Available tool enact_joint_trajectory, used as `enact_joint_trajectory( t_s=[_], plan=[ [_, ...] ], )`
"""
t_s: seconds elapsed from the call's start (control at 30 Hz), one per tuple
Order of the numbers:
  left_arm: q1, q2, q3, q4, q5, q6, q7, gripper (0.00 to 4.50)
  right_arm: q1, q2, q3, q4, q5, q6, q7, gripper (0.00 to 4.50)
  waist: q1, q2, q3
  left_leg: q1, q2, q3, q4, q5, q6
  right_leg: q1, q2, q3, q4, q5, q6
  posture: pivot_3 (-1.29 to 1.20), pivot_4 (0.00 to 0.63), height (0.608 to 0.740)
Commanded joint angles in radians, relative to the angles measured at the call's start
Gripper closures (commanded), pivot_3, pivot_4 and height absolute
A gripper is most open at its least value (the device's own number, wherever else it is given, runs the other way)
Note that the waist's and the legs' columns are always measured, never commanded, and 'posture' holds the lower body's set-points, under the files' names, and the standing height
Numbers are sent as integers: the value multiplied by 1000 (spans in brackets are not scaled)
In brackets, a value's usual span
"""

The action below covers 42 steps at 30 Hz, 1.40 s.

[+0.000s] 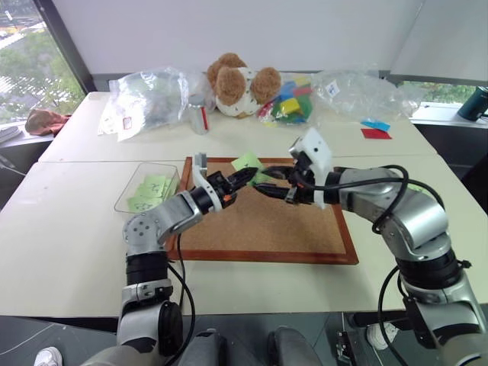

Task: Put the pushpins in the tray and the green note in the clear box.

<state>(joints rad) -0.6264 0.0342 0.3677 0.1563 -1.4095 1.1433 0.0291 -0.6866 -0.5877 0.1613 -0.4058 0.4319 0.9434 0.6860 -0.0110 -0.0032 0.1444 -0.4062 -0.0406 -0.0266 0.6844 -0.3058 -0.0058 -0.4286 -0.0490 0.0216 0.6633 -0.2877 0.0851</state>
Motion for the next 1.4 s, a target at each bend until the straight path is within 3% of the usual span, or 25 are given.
enact_joint_trajectory(
  t_s=[0.03, 0.43, 0.53, 0.7, 0.73, 1.17, 1.27, 1.4],
  plan=[
    [-5, 3, -5, -19, -34, -3, -4, 4500, -4, 15, 3, -21, -7, -20, -12, 1187, 0, 0, 0, 0, 0, 0, 0, 0, 0, 0, 0, 0, 0, 0, 0, 0, 150, 740],
    [-4, 3, -9, -27, -41, -7, 5, 4500, -1, 56, 15, 27, -27, -51, -25, 1187, 0, 0, 0, 0, 0, 0, 0, 0, 0, 0, 0, 0, 0, 0, 0, 0, 150, 740],
    [-1, 3, -9, -31, -43, -8, 9, 4500, -1, 58, 15, 26, -25, -50, -23, 1891, 0, 0, 0, 0, 0, 0, 0, 0, 0, 0, 0, 0, 0, 0, 0, 0, 150, 740],
    [1, 4, -7, -33, -49, -11, 15, 4500, 2, 57, 16, 26, -24, -47, -23, 4226, -1, 0, 0, 0, 0, 0, 0, 0, 0, 0, 0, 0, 0, 0, 0, 0, 150, 740],
    [1, 4, -7, -32, -49, -12, 16, 4500, 2, 57, 16, 25, -23, -46, -22, 4489, 0, 0, 0, 0, 0, 0, 0, 0, 0, 0, 0, 0, 0, 0, 0, 0, 150, 740],
    [3, 11, 0, -26, -52, -17, 20, 4500, -3, 55, -7, -24, 10, -1, -26, 4489, 0, 0, 0, 0, 0, 0, 0, 0, 0, 0, 0, 0, 0, 0, 0, 0, 150, 740],
    [4, 11, 2, -26, -56, -18, 23, 4500, 5, 60, -1, -22, 5, -1, -34, 3658, 0, 0, 0, 0, 0, 0, 0, 0, 0, 0, 0, 0, 0, 0, 0, 0, 150, 740],
    [5, 13, -1, -27, -61, -18, 26, 4500, 8, 64, 9, -6, -10, -11, -49, 1744, 0, 0, 0, 0, 0, 0, 0, 0, 0, 0, 0, 0, 0, 0, 0, 0, 150, 740]
  ],
)
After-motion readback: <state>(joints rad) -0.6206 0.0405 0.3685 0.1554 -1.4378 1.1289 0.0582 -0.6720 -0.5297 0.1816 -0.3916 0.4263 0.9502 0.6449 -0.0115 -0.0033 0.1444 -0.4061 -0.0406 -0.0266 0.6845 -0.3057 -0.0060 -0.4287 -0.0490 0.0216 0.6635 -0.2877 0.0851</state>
